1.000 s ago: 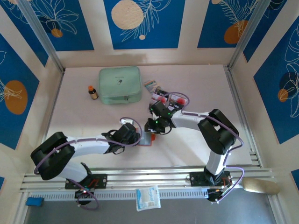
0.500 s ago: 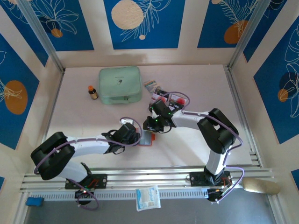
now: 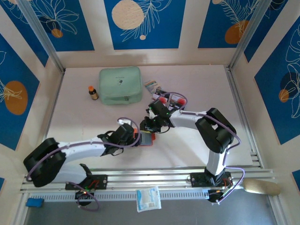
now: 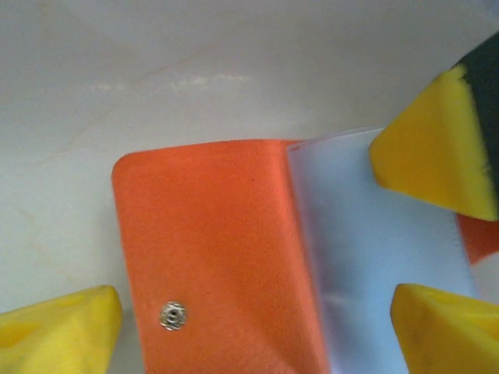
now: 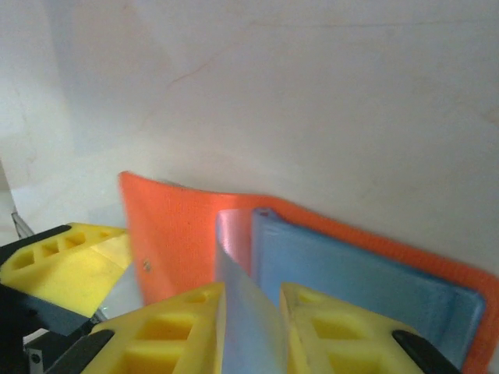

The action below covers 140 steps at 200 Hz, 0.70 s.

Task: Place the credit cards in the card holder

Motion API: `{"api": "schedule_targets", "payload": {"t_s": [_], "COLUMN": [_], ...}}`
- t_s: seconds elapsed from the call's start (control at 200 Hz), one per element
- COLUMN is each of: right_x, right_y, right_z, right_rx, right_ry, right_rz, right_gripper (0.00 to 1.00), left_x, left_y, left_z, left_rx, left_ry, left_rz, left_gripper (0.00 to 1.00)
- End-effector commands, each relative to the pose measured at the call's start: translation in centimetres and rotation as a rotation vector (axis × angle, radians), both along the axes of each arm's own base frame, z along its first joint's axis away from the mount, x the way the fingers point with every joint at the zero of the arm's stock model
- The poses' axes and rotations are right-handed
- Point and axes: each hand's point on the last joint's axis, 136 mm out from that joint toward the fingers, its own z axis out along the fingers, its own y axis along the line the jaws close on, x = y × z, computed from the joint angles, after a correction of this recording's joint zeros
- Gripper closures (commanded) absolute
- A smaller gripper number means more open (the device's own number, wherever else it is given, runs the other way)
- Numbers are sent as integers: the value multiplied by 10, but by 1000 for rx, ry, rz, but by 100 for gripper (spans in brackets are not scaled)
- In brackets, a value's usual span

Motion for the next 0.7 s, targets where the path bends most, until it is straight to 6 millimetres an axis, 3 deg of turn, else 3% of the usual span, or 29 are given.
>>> {"api": "schedule_targets", "payload": {"t_s": [0.0, 0.185, 0.515, 0.695], "right_x": [-6, -11, -17, -20], "right_y": [14, 21, 40, 47], "right_z": [33, 41, 37, 27], "right_rx": [70, 68, 54, 27], "right_ry": [-7, -5, 41, 75], "right_rz": [19, 10, 14, 6], "right_gripper": [71, 57, 55, 55], "left_x": [-3, -4, 2, 5], "left_y": [12, 37, 62, 71], "left_z": [26, 89, 221, 282], "left_rx": [-30, -113, -430, -530], "left_ry": [-17, -68, -184, -166], "left_rz": [47, 180, 345, 466], "left_gripper": [2, 0, 0, 0]}}
